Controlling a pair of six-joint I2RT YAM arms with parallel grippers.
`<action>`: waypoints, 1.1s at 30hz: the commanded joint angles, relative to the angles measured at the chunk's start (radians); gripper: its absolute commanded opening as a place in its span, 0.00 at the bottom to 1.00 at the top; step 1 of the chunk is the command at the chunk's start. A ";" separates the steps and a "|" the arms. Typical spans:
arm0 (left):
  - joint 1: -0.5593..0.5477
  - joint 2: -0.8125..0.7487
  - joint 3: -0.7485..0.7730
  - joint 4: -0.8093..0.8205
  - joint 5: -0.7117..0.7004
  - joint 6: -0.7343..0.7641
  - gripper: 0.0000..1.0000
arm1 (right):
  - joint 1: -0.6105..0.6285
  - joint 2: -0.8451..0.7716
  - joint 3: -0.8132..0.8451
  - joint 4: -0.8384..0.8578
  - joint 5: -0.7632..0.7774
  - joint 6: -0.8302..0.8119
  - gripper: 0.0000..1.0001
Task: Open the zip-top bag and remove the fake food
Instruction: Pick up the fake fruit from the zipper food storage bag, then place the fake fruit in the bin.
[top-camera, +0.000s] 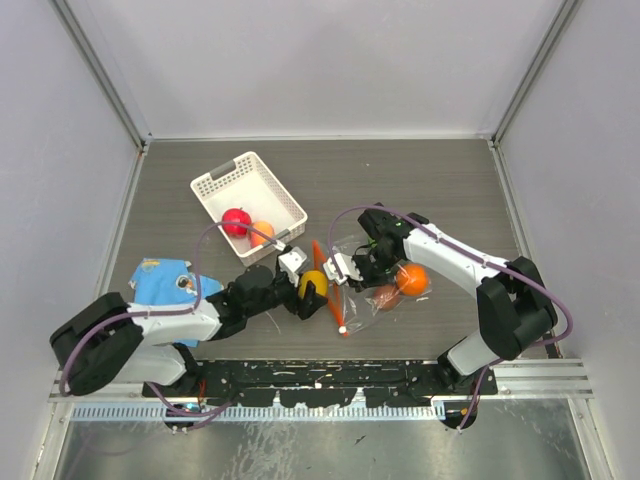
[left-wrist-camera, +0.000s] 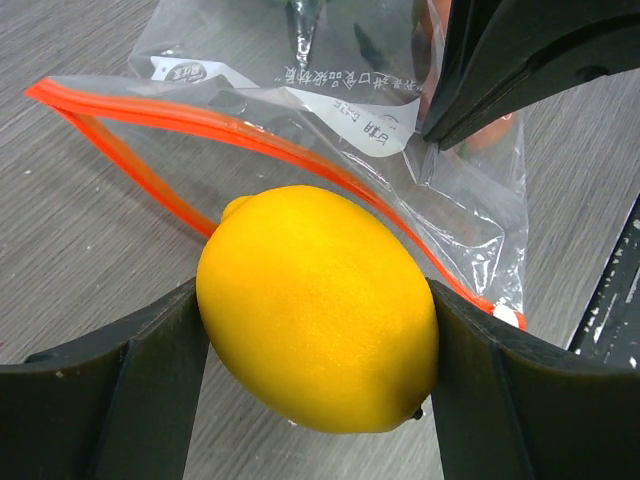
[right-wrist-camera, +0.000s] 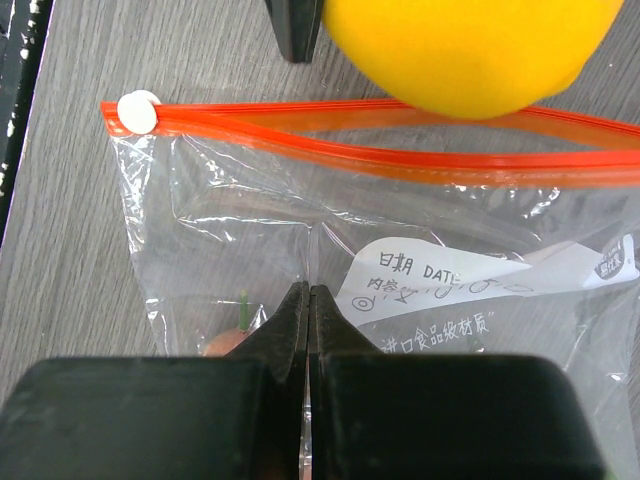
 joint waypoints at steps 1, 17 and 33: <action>0.011 -0.121 0.064 -0.193 -0.039 -0.045 0.00 | 0.001 -0.023 0.043 -0.015 -0.011 -0.011 0.01; 0.222 -0.299 0.231 -0.545 0.052 -0.128 0.00 | -0.001 -0.021 0.041 -0.015 -0.023 -0.015 0.01; 0.474 -0.235 0.341 -0.604 0.126 -0.197 0.00 | -0.002 -0.015 0.040 -0.015 -0.023 -0.019 0.01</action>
